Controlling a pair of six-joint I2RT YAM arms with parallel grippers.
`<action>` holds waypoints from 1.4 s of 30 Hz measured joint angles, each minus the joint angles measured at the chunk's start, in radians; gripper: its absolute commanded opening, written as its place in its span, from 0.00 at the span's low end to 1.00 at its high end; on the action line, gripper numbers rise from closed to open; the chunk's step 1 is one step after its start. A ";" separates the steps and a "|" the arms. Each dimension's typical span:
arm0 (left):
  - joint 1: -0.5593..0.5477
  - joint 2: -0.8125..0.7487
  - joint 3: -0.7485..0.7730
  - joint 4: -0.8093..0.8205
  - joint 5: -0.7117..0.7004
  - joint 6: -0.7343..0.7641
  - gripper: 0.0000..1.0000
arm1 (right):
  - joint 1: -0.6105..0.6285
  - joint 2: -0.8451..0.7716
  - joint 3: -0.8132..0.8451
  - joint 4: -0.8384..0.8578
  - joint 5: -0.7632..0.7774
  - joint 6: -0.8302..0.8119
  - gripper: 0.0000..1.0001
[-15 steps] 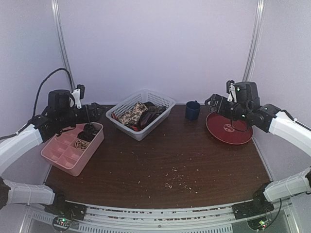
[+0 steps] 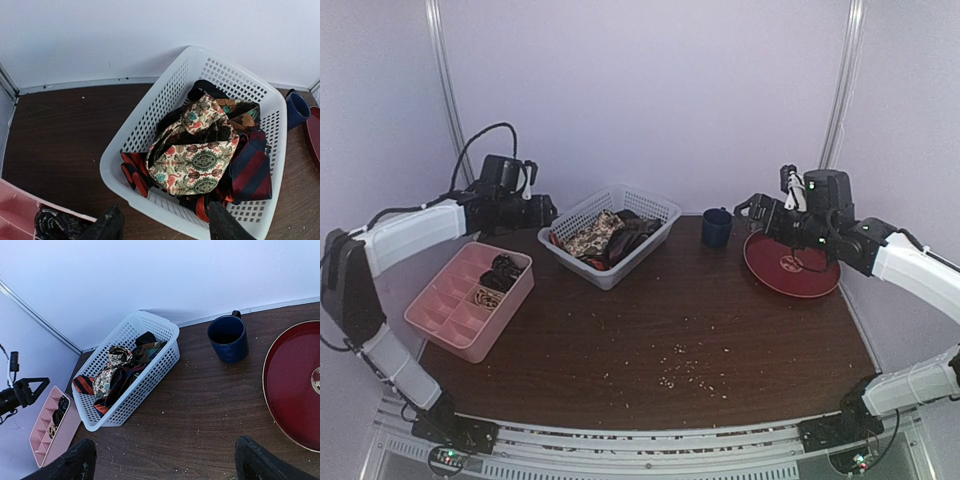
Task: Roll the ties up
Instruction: Pick up the tie from the bin.
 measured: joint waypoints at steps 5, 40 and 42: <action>-0.022 0.189 0.101 0.009 -0.009 0.007 0.54 | 0.000 0.001 -0.003 0.010 -0.031 0.004 0.96; -0.063 0.418 0.283 0.164 0.290 0.013 0.00 | 0.009 0.022 -0.072 0.085 -0.128 0.031 0.94; -0.063 0.361 0.286 0.163 0.291 0.012 0.00 | 0.021 0.011 -0.093 0.093 -0.129 0.032 0.94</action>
